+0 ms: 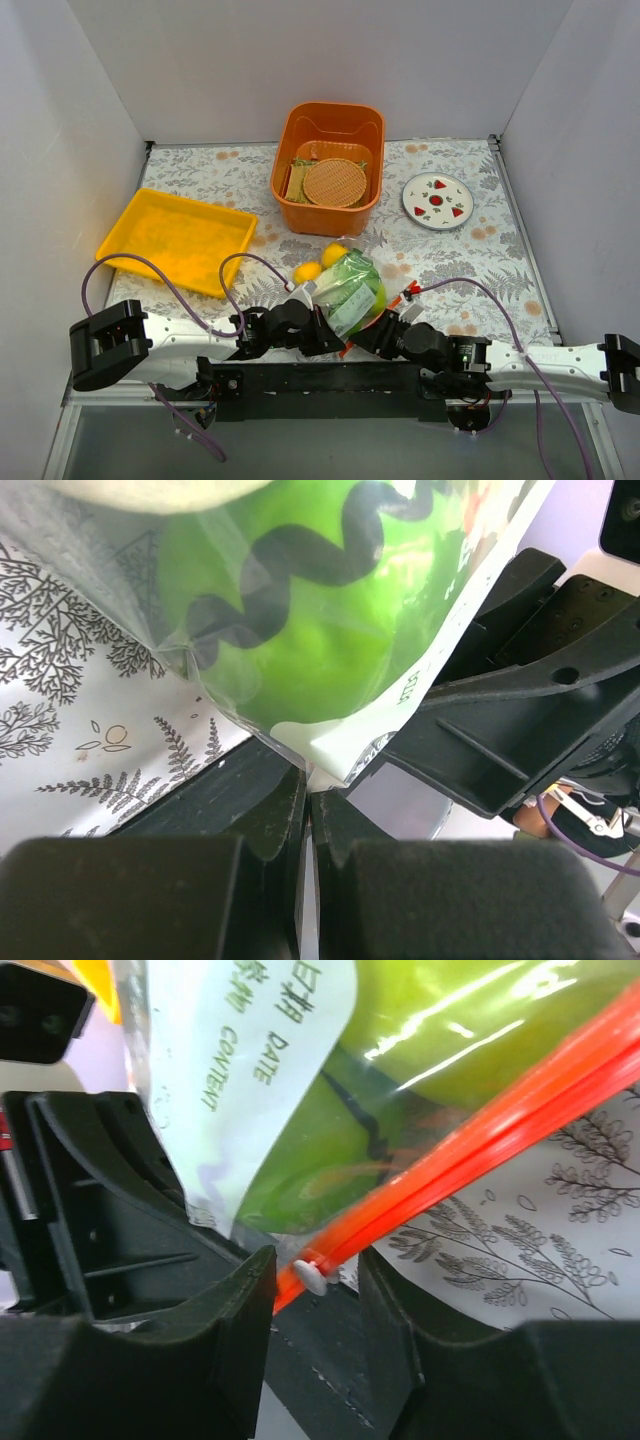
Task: Open the zip-top bag and remove the fake food
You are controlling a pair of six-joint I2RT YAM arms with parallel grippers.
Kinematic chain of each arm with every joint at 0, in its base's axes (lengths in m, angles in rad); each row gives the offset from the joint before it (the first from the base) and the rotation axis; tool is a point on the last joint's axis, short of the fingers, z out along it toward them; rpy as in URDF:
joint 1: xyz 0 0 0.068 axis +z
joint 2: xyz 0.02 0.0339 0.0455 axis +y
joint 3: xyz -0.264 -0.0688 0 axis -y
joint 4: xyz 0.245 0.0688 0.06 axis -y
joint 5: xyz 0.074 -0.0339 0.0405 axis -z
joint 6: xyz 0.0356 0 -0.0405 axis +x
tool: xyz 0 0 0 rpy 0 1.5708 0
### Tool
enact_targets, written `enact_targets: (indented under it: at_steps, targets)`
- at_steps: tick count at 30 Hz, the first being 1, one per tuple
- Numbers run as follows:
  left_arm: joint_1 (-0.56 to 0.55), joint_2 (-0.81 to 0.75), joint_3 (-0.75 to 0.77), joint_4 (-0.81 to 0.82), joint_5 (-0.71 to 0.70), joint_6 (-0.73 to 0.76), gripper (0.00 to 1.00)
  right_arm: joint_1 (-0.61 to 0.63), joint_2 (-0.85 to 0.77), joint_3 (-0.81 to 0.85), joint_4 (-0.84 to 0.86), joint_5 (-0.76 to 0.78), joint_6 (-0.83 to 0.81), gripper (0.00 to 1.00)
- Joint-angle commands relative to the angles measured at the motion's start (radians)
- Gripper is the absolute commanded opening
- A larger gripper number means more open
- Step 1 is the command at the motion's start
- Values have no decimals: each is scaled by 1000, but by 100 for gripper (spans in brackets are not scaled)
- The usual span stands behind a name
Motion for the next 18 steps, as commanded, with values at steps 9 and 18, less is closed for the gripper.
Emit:
enact_targets:
  at_steps: [9,18]
  targets:
    - [-4,14,39,31,40,-107,0,1,-101,-27,60,54,14,25]
    - [-4,-29,63,-115,17,-105,0,1,-224,-11,-185,118,61,13]
